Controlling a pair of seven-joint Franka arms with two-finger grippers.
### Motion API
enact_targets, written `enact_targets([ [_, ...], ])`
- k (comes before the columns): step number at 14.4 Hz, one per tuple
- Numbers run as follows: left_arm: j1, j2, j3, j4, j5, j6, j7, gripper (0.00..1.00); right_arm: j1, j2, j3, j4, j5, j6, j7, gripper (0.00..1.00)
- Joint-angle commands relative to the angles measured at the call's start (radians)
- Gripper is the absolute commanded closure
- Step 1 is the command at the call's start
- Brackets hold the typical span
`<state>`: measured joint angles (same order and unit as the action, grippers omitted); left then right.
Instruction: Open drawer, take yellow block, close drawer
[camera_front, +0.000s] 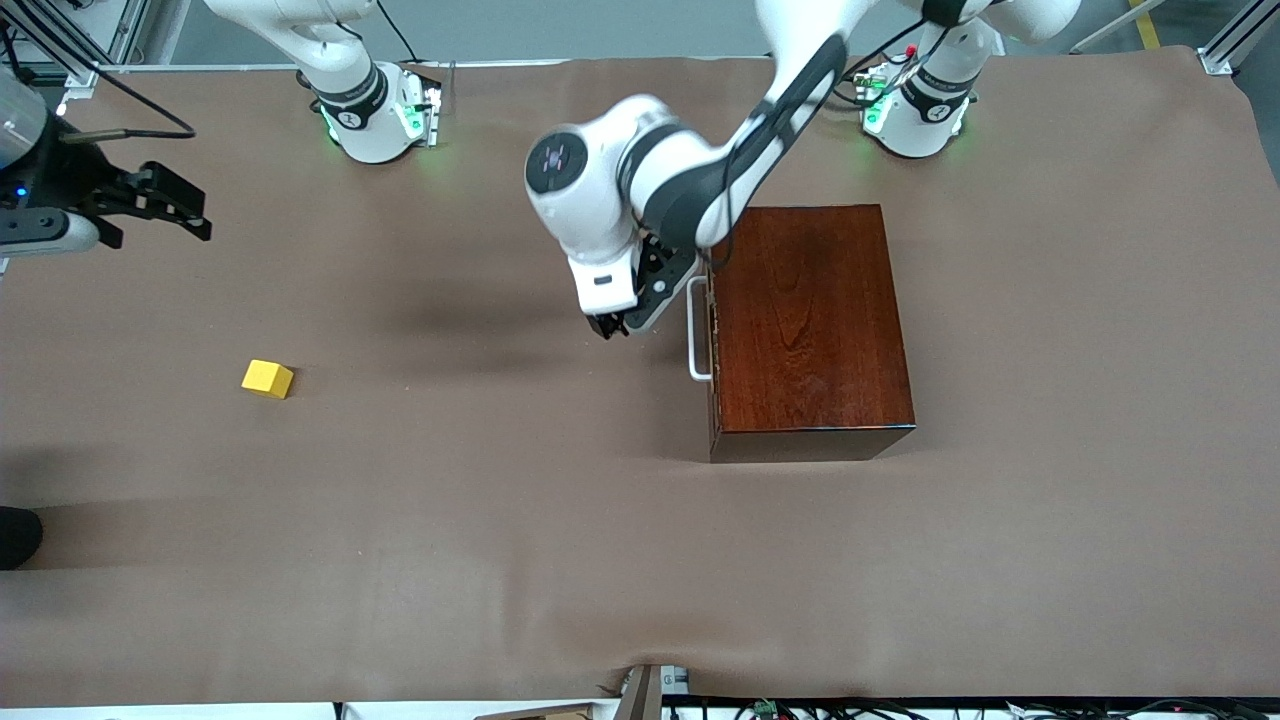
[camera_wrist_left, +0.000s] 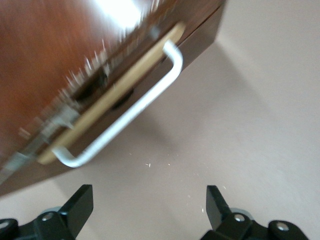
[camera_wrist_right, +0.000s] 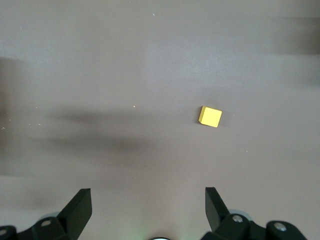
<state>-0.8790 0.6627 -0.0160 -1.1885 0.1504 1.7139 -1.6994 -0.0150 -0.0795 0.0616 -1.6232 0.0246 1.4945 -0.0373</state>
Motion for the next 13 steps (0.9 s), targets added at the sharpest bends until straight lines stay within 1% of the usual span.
enact_targets([
  [1, 0.061, -0.119, -0.002, -0.071, 0.026, -0.046, 0.208, 0.0, -0.01, -0.028, 0.007, -0.029, 0.017, 0.016, -0.018, 0.0],
  [4, 0.121, -0.217, -0.005, -0.12, 0.026, -0.079, 0.397, 0.0, -0.037, -0.022, 0.006, -0.009, 0.015, 0.016, -0.024, 0.0],
  [8, 0.204, -0.363, -0.007, -0.248, 0.024, -0.08, 0.64, 0.0, -0.046, -0.02, 0.006, -0.003, 0.015, 0.015, -0.018, 0.0],
  [10, 0.251, -0.434, -0.009, -0.318, 0.024, -0.08, 0.731, 0.0, -0.046, -0.02, 0.006, -0.003, 0.015, 0.016, -0.018, 0.0],
  [13, 0.325, -0.52, -0.009, -0.388, 0.024, -0.083, 0.855, 0.0, -0.045, -0.02, 0.006, -0.001, 0.015, 0.015, -0.024, 0.0],
])
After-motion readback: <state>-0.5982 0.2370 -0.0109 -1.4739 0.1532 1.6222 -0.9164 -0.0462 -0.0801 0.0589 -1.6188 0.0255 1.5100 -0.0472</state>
